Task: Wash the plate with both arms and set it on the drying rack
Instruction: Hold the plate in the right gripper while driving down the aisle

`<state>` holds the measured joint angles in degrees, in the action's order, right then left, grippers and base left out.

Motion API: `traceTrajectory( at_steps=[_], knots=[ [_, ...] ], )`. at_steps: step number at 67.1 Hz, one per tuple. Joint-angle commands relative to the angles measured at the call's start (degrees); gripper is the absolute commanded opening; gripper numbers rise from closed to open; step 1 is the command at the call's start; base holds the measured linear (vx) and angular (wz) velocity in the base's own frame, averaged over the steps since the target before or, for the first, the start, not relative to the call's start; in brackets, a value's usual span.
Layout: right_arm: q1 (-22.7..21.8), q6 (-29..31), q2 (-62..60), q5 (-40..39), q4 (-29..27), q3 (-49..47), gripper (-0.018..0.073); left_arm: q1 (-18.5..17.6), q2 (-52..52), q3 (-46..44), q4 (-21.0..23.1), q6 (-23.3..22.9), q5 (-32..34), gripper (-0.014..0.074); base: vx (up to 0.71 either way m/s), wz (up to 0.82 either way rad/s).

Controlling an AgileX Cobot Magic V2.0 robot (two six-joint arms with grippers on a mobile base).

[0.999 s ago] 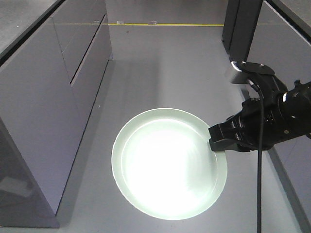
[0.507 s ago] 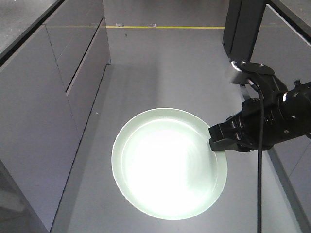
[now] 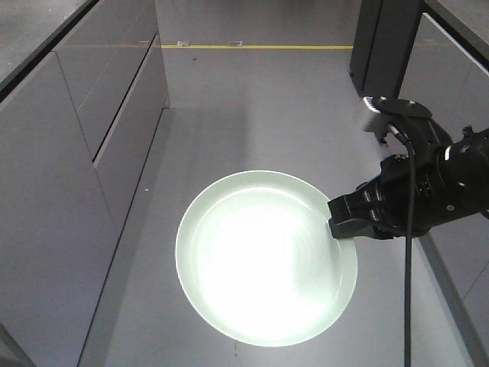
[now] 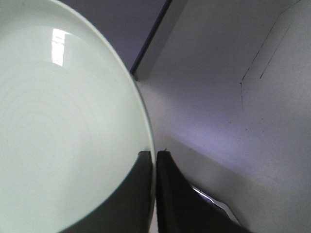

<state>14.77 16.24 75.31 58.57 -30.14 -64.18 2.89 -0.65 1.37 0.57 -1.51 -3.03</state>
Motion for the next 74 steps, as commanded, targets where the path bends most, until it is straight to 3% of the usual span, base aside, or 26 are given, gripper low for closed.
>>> traceTrajectory(
  at_steps=[1, 74],
  knots=[
    [-0.16, 0.57, -1.78, -1.88, -2.03, -1.61, -0.0001, -0.41, -0.84, -1.64, 0.43, -0.04, 4.27, -0.0006, 0.20, -0.01],
    [-0.16, 0.57, -1.78, -1.88, -2.03, -1.61, -0.0001, -0.41, -0.84, -1.64, 0.43, -0.04, 4.27, -0.0006, 0.21, 0.00]
  ],
)
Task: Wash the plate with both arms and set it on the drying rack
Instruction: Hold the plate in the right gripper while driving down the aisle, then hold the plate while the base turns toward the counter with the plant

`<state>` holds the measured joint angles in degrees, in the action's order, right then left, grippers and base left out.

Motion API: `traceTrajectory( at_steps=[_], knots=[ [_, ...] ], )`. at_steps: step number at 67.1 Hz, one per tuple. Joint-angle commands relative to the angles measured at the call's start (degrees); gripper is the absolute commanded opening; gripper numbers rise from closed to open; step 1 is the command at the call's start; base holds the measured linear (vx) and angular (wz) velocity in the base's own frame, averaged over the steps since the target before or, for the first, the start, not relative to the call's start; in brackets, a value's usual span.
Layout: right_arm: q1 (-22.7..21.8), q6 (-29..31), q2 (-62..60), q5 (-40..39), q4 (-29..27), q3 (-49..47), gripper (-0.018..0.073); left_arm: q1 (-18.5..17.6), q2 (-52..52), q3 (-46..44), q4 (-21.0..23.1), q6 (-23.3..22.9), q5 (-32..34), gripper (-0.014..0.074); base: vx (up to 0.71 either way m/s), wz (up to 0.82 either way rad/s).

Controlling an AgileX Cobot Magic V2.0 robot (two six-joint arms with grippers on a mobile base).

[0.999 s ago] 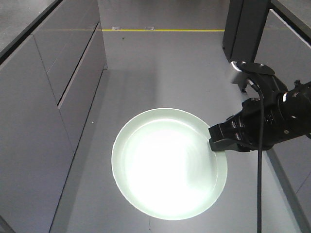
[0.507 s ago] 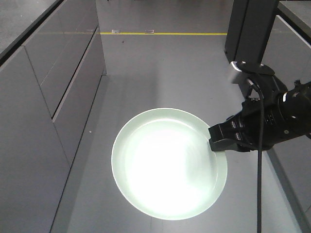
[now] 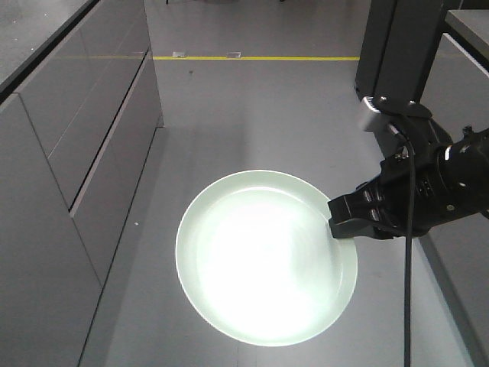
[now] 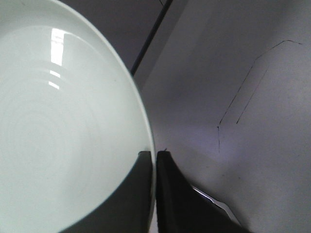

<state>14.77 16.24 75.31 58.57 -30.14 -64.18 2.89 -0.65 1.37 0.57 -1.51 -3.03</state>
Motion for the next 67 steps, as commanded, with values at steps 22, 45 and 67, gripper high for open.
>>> traceTrajectory(
  at_steps=[22, 45, 67],
  knots=[
    [-0.16, 0.57, -1.78, -1.88, -2.03, -1.61, -0.0001, -0.41, -0.84, -1.64, 0.43, -0.04, 4.27, -0.0006, 0.20, -0.02],
    [-0.16, 0.57, -1.78, -1.88, -2.03, -1.61, -0.0001, -0.41, -0.84, -1.64, 0.43, -0.04, 4.27, -0.0006, 0.20, -0.04],
    [-0.16, 0.57, -1.78, -1.88, -2.03, -1.61, -0.0001, -0.41, -0.84, -1.64, 0.43, -0.04, 4.27, -0.0006, 0.19, -0.07]
  ],
)
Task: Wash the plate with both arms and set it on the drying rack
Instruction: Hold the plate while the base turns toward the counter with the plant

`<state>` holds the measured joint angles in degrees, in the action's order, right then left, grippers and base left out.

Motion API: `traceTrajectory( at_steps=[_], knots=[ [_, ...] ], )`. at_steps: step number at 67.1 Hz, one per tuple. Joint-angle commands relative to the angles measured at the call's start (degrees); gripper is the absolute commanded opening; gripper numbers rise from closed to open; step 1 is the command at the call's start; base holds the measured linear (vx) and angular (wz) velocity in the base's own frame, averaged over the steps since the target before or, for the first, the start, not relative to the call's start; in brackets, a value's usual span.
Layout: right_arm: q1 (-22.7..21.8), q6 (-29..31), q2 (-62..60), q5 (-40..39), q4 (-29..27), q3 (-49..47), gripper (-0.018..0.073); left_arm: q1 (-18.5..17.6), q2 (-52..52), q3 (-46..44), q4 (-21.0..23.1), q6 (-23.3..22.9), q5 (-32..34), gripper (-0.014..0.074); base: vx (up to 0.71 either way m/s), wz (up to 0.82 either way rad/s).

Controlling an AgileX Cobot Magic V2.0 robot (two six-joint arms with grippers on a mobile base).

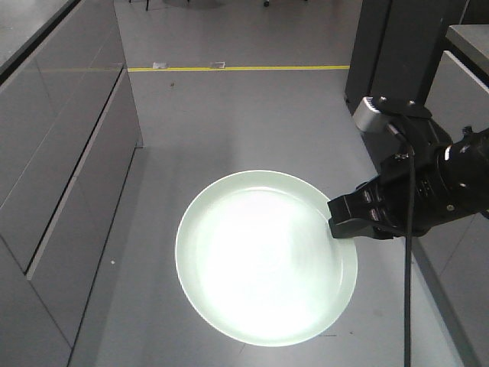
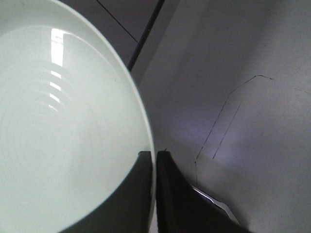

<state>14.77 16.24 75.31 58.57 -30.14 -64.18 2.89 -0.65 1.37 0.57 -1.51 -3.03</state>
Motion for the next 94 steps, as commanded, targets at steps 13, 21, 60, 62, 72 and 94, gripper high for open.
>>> traceTrajectory(
  at_steps=[13, 21, 60, 62, 72, 94],
  knots=[
    [-0.16, 0.57, -1.78, -1.88, -2.03, -1.61, -0.0001, -0.41, -0.84, -1.64, 0.43, -0.04, 4.27, -0.0006, 0.18, -0.10],
    [-0.16, 0.57, -1.78, -1.88, -2.03, -1.61, -0.0001, -0.41, -0.84, -1.64, 0.43, -0.04, 4.27, -0.0006, 0.18, -0.11],
    [-0.16, 0.57, -1.78, -1.88, -2.03, -1.61, -0.0001, -0.41, -0.84, -1.64, 0.43, -0.04, 4.27, -0.0006, 0.17, -0.13],
    [-0.16, 0.57, -1.78, -1.88, -2.03, -1.61, -0.0001, -0.41, -0.84, -1.64, 0.43, -0.04, 4.27, -0.0006, 0.18, -0.11],
    [-0.16, 0.57, -1.78, -1.88, -2.03, -1.61, -0.0001, -0.41, -0.84, -1.64, 0.43, -0.04, 4.27, -0.0006, 0.17, -0.13],
    [-0.16, 0.57, -1.78, -1.88, -2.03, -1.61, -0.0001, -0.41, -0.84, -1.64, 0.43, -0.04, 4.27, -0.0006, 0.17, -0.12]
  ],
)
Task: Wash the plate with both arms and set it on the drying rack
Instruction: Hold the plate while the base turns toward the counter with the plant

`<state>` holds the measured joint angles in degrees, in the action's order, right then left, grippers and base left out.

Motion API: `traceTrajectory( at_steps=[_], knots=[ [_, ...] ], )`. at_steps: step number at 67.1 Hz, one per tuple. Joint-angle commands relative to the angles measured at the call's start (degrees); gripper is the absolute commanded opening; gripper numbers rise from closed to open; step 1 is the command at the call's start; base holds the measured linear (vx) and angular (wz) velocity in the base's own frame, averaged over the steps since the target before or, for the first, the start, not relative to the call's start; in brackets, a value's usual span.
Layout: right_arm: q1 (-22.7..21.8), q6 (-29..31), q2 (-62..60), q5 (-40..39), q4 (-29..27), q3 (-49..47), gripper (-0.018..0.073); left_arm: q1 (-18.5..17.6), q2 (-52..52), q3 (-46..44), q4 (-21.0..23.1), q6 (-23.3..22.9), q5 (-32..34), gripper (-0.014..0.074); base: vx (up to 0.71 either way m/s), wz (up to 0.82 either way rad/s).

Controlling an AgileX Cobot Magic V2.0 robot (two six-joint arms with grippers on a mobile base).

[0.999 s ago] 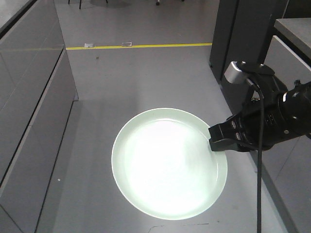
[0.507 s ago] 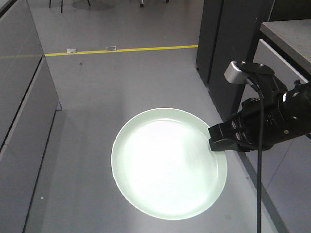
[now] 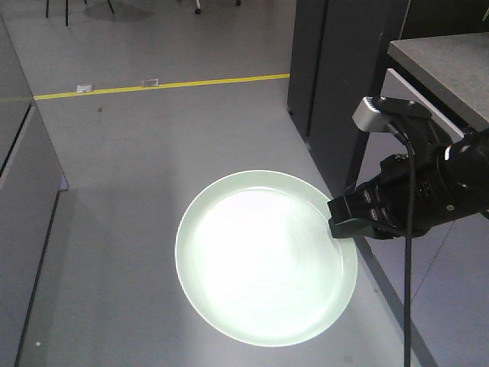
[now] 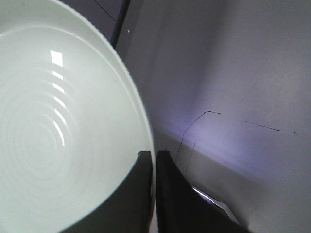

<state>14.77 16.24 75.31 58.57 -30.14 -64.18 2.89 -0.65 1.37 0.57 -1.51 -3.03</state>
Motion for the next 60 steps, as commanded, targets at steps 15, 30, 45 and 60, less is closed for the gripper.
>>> traceTrajectory(
  at_steps=[15, 30, 45, 60],
  knots=[
    [-0.16, 0.57, -1.78, -1.88, -2.03, -1.61, -0.0001, -0.41, -0.84, -1.64, 0.43, -0.04, 4.27, -0.0006, 0.16, -0.13],
    [-0.16, 0.57, -1.78, -1.88, -2.03, -1.61, -0.0001, -0.41, -0.84, -1.64, 0.43, -0.04, 4.27, -0.0006, 0.15, -0.14],
    [-0.16, 0.57, -1.78, -1.88, -2.03, -1.61, -0.0001, -0.41, -0.84, -1.64, 0.43, -0.04, 4.27, -0.0006, 0.15, -0.17],
    [-0.16, 0.57, -1.78, -1.88, -2.03, -1.61, -0.0001, -0.41, -0.84, -1.64, 0.43, -0.04, 4.27, -0.0006, 0.14, -0.20]
  ],
)
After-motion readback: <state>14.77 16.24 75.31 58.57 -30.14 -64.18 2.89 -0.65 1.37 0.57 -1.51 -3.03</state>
